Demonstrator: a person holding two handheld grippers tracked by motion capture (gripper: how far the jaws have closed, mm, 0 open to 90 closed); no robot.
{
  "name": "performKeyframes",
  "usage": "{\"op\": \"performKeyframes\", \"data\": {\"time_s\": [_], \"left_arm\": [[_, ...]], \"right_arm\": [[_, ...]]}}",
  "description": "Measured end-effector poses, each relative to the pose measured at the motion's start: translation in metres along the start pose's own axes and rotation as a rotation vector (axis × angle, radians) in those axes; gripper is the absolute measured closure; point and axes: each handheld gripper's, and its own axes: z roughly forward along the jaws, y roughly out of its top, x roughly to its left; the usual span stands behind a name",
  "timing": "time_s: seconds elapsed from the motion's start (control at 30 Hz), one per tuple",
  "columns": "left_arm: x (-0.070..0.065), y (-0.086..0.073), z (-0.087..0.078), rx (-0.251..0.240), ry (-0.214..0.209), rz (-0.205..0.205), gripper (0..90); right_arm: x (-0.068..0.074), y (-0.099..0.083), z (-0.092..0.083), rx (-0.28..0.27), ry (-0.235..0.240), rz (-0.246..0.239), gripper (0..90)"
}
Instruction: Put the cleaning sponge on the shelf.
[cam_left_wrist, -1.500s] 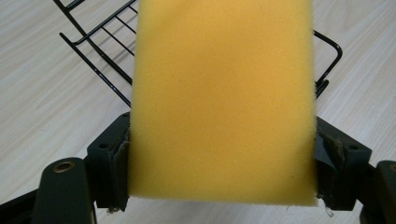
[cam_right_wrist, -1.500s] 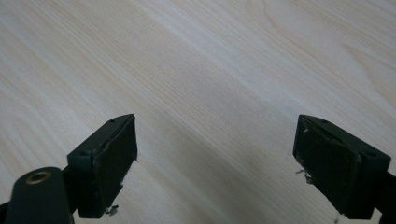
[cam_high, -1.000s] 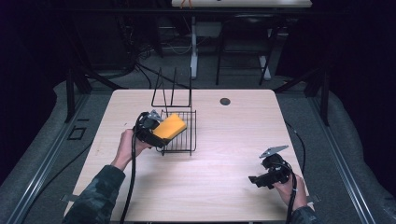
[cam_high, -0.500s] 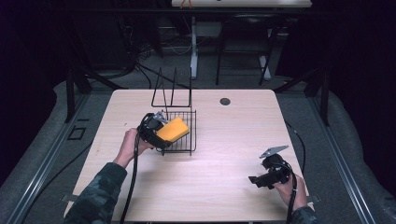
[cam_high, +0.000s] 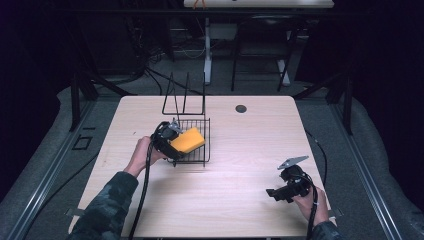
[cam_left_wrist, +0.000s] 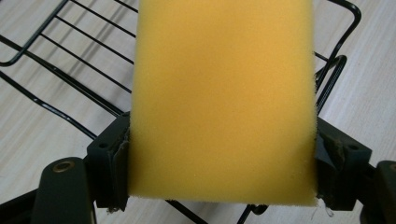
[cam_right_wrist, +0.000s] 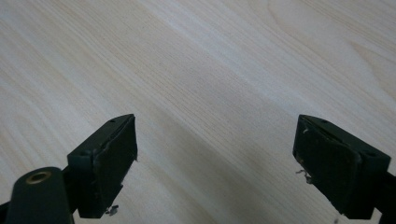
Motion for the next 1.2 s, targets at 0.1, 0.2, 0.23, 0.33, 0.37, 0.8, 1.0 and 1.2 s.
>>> {"op": "performKeyframes", "data": {"time_s": [0.1,0.2,0.23,0.33,0.37,0.8,1.0,1.2], "left_arm": [[0.001,0.001,0.004,0.013,-0.005,0.003,21.9],[0.004,0.0,0.007,0.023,-0.01,-0.002,21.9],[0.004,0.0,0.007,0.022,-0.017,-0.004,21.9],[0.005,-0.001,0.007,0.011,-0.016,-0.012,21.6],[0.005,-0.001,0.007,0.009,-0.014,-0.016,21.3],[0.002,-0.001,0.004,-0.018,0.011,-0.07,16.2],[-0.002,0.001,-0.001,-0.013,0.009,-0.029,23.4],[-0.002,0.0,-0.001,-0.028,-0.009,0.019,24.2]], "right_arm": [[0.0,0.0,0.001,0.003,0.001,0.003,13.2],[0.0,0.0,0.001,0.004,-0.001,0.004,13.3],[0.0,0.0,0.0,-0.001,-0.004,-0.001,13.2],[0.001,-0.001,-0.002,-0.004,-0.001,0.003,13.2],[0.001,-0.001,-0.002,-0.005,-0.001,0.004,13.2],[0.001,-0.001,-0.003,-0.01,-0.003,-0.002,13.2],[0.001,-0.001,-0.003,-0.01,-0.005,-0.004,13.2],[0.001,-0.001,-0.003,-0.011,-0.002,-0.003,13.3]]}}
